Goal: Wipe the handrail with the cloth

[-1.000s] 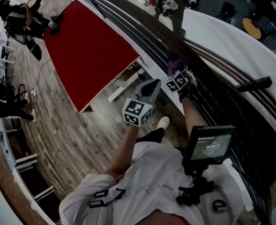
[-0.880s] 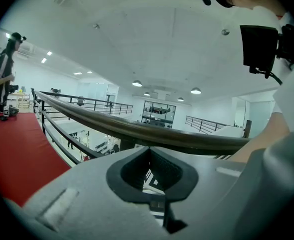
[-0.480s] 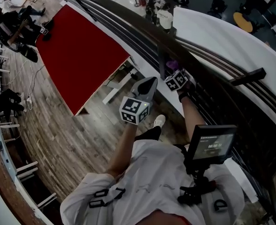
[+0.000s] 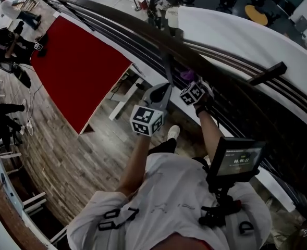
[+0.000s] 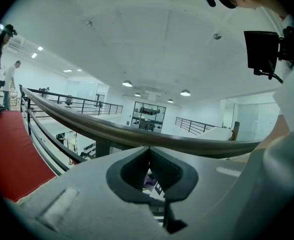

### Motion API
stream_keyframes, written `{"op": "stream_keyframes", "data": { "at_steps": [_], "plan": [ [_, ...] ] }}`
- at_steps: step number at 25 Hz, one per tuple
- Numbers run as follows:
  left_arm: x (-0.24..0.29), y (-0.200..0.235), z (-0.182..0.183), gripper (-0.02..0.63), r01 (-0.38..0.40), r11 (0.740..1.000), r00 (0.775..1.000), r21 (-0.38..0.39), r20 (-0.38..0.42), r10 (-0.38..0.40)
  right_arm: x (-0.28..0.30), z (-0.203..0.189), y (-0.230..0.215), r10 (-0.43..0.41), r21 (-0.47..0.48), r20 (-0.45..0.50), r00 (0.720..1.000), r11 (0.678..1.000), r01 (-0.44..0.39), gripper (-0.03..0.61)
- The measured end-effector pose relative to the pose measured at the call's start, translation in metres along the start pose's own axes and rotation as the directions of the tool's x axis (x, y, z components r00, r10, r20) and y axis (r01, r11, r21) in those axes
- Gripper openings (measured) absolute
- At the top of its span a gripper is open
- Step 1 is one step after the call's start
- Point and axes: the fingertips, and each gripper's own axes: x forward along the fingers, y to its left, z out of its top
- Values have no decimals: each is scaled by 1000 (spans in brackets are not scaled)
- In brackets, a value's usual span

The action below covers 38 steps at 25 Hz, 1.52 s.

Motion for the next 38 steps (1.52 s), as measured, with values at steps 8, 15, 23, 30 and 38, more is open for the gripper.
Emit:
{"op": "stream_keyframes", "data": {
  "at_steps": [8,15,23,30,38],
  "plan": [
    [19,-34,-2,-2,104,994,994,17,-20,-104,-26,-49,-7,-22,75,-53,998,997,26,71],
    [51,-87,-9,-2,219,975,975,39,-59,-216,-56,-110,-29,-47,140,-91,995,988,60,71],
    [69,-147,-13,-1,312,947,949,76,-80,-306,-77,-155,-32,-32,174,-123,992,983,53,71],
    [80,-185,-17,-2,352,928,934,120,-118,-338,-94,-188,-42,-42,229,-140,989,971,73,71],
    [82,-231,-22,-2,428,894,901,136,-139,-410,-110,-222,-43,-45,274,-158,986,958,88,71]
  ]
}}
